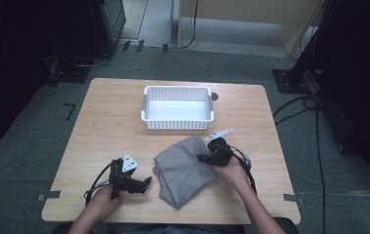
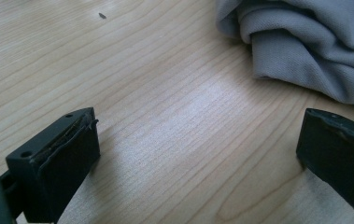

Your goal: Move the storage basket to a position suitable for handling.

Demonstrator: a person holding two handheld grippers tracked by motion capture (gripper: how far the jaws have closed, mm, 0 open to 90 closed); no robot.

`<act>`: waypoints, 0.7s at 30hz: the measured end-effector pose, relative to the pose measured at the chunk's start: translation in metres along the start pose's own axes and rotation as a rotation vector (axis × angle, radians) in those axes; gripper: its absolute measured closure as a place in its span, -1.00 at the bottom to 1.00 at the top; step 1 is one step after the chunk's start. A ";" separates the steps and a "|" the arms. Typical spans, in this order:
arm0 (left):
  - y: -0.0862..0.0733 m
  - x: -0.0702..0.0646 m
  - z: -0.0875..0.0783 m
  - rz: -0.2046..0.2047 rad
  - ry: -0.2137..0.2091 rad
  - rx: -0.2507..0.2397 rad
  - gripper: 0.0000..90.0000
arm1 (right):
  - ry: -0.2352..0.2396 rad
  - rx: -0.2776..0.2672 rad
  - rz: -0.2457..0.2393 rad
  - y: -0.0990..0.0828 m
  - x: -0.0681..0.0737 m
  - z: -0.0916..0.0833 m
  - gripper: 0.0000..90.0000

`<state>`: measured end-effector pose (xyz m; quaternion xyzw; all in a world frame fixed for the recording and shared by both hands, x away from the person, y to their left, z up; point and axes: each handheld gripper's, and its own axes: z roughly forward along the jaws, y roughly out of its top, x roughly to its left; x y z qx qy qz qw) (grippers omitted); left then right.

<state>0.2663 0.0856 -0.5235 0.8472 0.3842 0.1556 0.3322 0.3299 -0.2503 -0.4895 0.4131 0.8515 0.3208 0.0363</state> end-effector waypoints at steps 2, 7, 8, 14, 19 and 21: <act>0.000 0.000 0.000 0.001 0.000 0.000 -1.00 | 0.008 0.017 0.011 0.003 0.001 -0.001 0.70; 0.000 0.000 0.000 0.000 0.000 0.000 -1.00 | 0.034 0.041 0.062 0.014 0.001 -0.007 0.71; 0.000 0.000 0.000 0.001 0.000 0.000 -1.00 | 0.047 0.033 0.073 0.015 0.000 -0.009 0.71; 0.000 0.000 0.000 0.000 0.000 0.000 -1.00 | 0.051 0.029 0.090 0.024 0.000 -0.018 0.71; 0.000 0.000 0.000 0.000 0.000 0.000 -1.00 | 0.054 0.024 0.097 0.032 0.002 -0.025 0.71; 0.000 0.000 0.000 0.001 0.000 0.000 -1.00 | 0.052 0.022 0.096 0.034 0.003 -0.027 0.71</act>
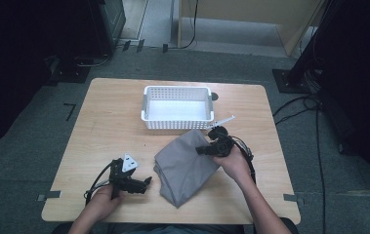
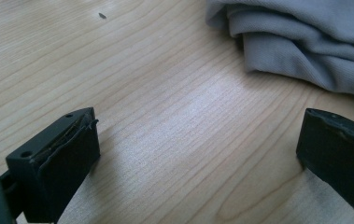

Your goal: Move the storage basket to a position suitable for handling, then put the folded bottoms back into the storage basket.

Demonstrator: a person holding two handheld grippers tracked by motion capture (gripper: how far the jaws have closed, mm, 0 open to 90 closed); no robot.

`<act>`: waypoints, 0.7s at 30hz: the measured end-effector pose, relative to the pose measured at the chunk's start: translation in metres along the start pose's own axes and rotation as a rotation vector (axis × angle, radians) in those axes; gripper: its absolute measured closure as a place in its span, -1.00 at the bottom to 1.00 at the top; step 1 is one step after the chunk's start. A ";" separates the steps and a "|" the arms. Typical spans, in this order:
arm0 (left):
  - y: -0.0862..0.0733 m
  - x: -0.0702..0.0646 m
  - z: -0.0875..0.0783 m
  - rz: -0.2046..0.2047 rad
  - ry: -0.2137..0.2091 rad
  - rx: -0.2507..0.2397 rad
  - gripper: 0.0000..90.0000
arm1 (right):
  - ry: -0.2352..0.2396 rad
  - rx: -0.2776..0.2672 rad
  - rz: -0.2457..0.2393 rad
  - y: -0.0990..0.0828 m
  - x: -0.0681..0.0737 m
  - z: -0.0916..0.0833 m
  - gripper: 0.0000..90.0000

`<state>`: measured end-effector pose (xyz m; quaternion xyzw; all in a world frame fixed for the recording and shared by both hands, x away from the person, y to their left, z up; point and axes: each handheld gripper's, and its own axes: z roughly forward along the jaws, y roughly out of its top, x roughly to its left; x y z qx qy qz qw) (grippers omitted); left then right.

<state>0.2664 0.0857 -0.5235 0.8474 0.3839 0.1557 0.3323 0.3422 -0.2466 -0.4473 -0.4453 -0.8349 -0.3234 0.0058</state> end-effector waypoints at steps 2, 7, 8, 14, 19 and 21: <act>0.000 0.000 0.000 0.000 0.000 0.000 -1.00 | -0.004 -0.015 -0.007 0.006 0.004 -0.007 0.71; 0.000 0.000 0.000 0.000 0.001 0.000 -1.00 | -0.008 -0.019 -0.014 0.014 0.008 -0.017 0.71; 0.000 0.000 0.000 0.001 0.000 0.000 -1.00 | -0.014 -0.014 -0.015 0.019 0.012 -0.021 0.71; 0.000 0.000 0.000 -0.002 0.001 -0.002 -1.00 | -0.025 -0.011 -0.029 0.032 0.017 -0.031 0.71; 0.000 0.000 0.000 -0.002 0.001 -0.002 -1.00 | -0.043 -0.010 -0.035 0.043 0.022 -0.039 0.71; 0.000 0.000 0.000 -0.002 0.001 -0.001 -1.00 | -0.050 -0.010 -0.033 0.047 0.023 -0.041 0.71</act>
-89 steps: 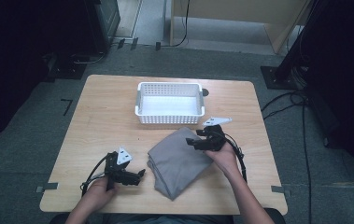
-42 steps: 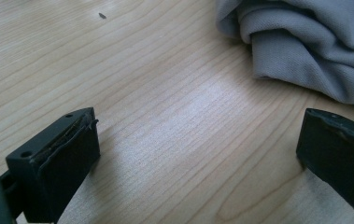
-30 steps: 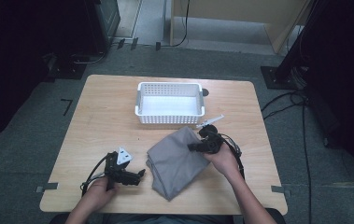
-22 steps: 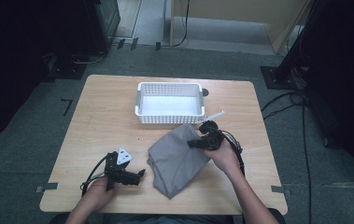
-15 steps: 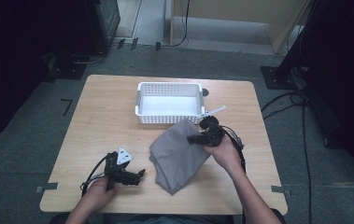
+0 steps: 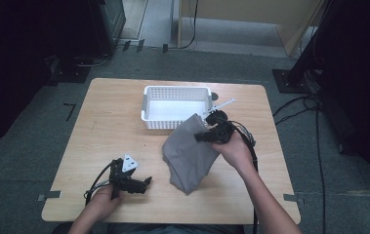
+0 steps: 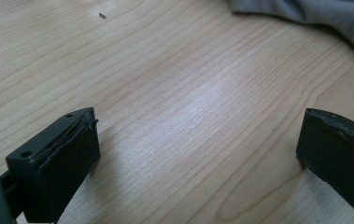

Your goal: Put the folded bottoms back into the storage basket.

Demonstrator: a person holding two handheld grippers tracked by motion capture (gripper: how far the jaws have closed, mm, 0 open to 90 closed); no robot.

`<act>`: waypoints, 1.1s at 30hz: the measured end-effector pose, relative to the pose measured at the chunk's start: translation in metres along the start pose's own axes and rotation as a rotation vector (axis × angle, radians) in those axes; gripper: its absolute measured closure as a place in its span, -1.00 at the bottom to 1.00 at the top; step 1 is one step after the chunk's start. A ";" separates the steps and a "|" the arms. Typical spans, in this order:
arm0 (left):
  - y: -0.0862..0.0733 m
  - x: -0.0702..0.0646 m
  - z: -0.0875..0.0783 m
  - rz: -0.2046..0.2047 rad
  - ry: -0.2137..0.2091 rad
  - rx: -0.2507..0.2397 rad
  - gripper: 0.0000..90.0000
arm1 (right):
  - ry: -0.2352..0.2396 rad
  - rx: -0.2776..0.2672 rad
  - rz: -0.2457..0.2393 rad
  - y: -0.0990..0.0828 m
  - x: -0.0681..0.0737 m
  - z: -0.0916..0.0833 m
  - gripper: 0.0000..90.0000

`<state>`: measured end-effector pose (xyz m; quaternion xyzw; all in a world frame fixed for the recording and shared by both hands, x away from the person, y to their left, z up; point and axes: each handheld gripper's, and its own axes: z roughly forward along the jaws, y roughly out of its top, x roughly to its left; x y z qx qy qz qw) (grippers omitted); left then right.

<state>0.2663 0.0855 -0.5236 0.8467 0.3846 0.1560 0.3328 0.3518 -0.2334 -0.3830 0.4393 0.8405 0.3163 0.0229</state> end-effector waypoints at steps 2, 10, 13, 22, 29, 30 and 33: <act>0.000 0.000 0.000 0.000 0.000 0.000 -1.00 | -0.009 0.000 -0.003 0.006 0.001 -0.004 0.71; 0.000 0.000 0.000 0.000 0.000 0.000 -1.00 | -0.053 0.008 -0.040 0.038 0.013 -0.023 0.71; 0.000 0.000 0.000 0.000 -0.001 0.000 -1.00 | -0.062 0.011 -0.056 0.048 0.020 -0.031 0.71; 0.000 0.000 0.000 0.003 0.000 0.002 -1.00 | -0.087 0.012 -0.097 0.083 0.034 -0.058 0.71; 0.000 0.000 0.000 0.002 -0.001 0.002 -1.00 | -0.124 -0.011 -0.082 0.117 0.032 -0.076 0.70; 0.000 0.000 0.000 0.001 -0.001 0.001 -1.00 | -0.131 -0.014 -0.078 0.120 0.031 -0.078 0.70; 0.000 0.000 0.000 0.001 0.000 0.000 -1.00 | -0.152 -0.031 -0.071 0.138 0.029 -0.082 0.70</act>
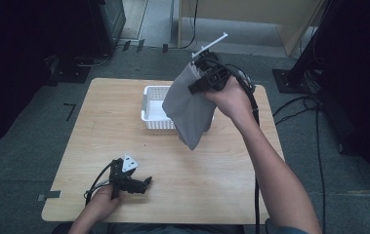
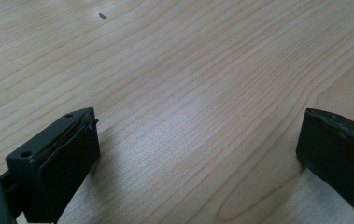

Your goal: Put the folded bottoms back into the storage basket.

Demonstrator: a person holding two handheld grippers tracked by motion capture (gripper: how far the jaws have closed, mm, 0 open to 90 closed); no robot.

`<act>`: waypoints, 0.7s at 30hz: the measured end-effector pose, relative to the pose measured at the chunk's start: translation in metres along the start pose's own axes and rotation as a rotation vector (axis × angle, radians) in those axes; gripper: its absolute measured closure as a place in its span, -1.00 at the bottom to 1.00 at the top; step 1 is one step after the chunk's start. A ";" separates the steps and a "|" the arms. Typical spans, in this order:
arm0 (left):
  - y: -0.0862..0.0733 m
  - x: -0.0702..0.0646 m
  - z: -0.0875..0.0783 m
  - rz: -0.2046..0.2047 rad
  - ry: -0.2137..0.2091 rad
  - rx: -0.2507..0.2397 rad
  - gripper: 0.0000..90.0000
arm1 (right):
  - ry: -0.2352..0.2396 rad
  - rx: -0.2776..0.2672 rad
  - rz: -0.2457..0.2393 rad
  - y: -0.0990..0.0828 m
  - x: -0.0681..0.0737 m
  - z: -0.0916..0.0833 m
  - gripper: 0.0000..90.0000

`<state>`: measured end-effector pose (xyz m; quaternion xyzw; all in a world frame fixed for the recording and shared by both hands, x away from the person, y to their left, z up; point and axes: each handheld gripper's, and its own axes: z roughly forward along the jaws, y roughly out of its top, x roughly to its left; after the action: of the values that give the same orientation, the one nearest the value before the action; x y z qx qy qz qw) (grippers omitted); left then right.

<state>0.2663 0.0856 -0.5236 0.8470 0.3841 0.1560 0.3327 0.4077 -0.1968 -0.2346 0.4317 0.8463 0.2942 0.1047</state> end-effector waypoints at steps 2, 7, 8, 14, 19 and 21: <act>0.000 0.000 0.000 0.000 0.000 0.000 -1.00 | -0.002 -0.026 -0.001 0.010 -0.004 0.000 0.70; 0.000 0.000 0.000 0.000 0.000 0.000 -1.00 | -0.019 -0.038 0.025 0.029 -0.011 0.007 0.70; 0.000 0.000 0.000 0.000 0.000 -0.001 -1.00 | -0.027 -0.036 0.031 0.034 -0.012 0.010 0.70; 0.000 0.000 0.000 -0.001 0.000 -0.002 -1.00 | -0.074 -0.026 0.069 0.060 -0.018 0.042 0.70; 0.000 0.000 0.000 0.001 0.000 0.001 -1.00 | -0.071 -0.022 0.093 0.069 -0.023 0.072 0.70; 0.000 0.000 0.000 0.001 -0.001 0.001 -1.00 | -0.068 -0.027 0.115 0.073 -0.025 0.083 0.70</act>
<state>0.2663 0.0856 -0.5236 0.8473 0.3837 0.1557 0.3325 0.5073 -0.1495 -0.2607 0.4880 0.8118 0.2964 0.1221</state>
